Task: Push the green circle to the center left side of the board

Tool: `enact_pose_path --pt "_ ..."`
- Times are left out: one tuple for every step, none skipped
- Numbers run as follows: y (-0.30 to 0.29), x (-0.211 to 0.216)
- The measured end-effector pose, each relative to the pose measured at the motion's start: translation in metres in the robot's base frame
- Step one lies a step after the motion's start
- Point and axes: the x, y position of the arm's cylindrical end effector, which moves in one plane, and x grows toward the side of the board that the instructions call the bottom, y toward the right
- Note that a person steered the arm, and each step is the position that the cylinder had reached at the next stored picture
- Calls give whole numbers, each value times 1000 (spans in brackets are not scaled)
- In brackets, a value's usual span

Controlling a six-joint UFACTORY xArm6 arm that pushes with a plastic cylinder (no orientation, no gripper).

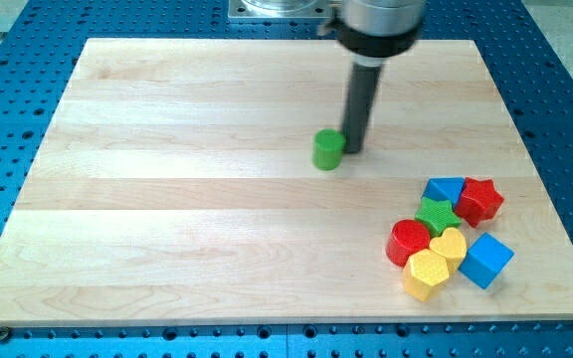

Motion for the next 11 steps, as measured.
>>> enact_pose_path --pt "-8 0" --pt "83 4" --pt "9 28" --pt "-111 28" --pt "-233 28" --pt "-234 28" --pt "-141 45" --pt "-230 72" --pt "-264 73" --pt "-264 71" --pt "-262 64"
